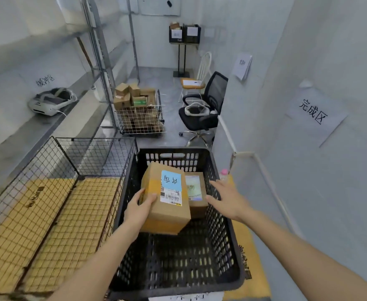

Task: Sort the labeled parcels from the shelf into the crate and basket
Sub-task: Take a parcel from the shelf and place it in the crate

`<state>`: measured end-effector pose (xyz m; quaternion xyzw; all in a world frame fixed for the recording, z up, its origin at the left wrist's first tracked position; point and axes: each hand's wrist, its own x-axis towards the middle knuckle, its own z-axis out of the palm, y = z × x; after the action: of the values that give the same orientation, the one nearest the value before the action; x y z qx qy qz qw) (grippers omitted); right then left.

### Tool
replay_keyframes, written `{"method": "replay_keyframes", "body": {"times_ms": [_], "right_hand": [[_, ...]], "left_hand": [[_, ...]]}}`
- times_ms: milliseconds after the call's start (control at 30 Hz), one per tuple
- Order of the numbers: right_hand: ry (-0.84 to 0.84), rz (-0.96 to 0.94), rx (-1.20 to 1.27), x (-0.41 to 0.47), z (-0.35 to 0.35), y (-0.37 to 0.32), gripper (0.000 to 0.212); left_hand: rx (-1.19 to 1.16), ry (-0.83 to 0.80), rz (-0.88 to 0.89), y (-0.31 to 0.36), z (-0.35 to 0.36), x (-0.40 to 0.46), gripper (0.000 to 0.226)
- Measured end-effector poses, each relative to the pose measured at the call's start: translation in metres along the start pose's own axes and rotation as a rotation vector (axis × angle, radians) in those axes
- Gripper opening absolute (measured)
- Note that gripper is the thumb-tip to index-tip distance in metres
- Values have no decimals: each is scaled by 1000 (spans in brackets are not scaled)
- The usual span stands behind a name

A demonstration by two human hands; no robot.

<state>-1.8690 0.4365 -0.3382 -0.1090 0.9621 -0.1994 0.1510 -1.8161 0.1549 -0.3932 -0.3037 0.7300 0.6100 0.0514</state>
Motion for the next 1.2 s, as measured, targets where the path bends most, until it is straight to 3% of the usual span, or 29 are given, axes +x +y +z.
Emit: {"method": "replay_keyframes", "body": {"times_ms": [533, 667, 767, 833, 900, 1000, 1200], "right_hand": [[176, -194, -285, 105, 46, 34, 70], [209, -204, -278, 108, 52, 37, 69], [210, -203, -263, 108, 51, 38, 70], [214, -199, -251, 108, 52, 37, 70], [219, -194, -242, 108, 53, 37, 70], [223, -192, -253, 108, 54, 38, 71], [233, -195, -295, 111, 58, 40, 73]], "left_hand": [[-102, 23, -124, -49, 32, 124, 59], [140, 14, 24, -55, 46, 125, 52], [363, 4, 174, -68, 43, 119, 81], [647, -59, 273, -79, 39, 116, 103], [865, -125, 365, -83, 39, 114, 99], [917, -128, 406, -82, 39, 119, 87], [981, -115, 403, -83, 40, 124, 88]]}}
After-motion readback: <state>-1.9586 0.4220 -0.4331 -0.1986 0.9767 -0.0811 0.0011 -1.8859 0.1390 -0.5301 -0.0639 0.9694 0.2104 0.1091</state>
